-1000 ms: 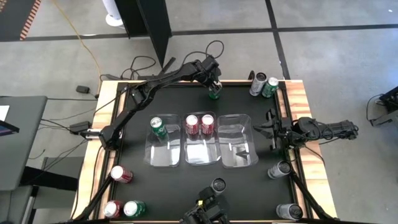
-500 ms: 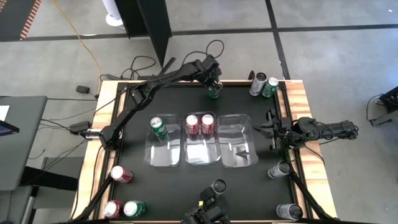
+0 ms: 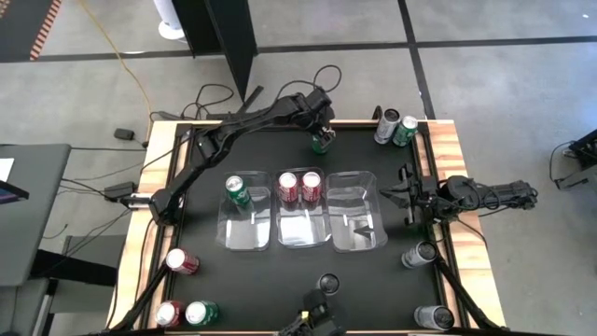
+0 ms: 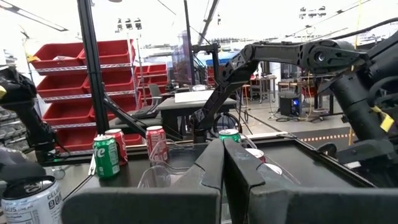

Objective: Sort soda cans
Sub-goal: Put the top left green soda can into the left transparent bin

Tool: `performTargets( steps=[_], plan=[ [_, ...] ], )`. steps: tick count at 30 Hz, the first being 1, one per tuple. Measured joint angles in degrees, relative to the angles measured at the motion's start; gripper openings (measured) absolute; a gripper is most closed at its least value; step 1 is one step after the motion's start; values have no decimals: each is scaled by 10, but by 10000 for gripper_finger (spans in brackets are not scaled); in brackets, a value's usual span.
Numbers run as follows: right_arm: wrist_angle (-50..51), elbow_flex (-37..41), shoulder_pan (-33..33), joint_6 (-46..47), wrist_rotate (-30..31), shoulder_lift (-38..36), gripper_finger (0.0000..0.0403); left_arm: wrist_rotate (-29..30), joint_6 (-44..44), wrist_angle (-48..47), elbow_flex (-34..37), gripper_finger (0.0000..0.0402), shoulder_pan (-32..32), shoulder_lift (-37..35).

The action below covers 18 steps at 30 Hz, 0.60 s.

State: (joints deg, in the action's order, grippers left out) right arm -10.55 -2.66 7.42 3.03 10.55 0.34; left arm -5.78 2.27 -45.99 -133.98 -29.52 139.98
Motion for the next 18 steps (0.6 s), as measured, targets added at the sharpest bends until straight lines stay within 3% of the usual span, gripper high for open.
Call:
performTargets(
  steps=[12,18],
  plan=[
    [1,0,0,5,0,0,29,29,34,-37,-6,303,24,-65],
    [8,0,0,6,0,0,29,96,57,-112,-6,303,52,-152]
  ],
)
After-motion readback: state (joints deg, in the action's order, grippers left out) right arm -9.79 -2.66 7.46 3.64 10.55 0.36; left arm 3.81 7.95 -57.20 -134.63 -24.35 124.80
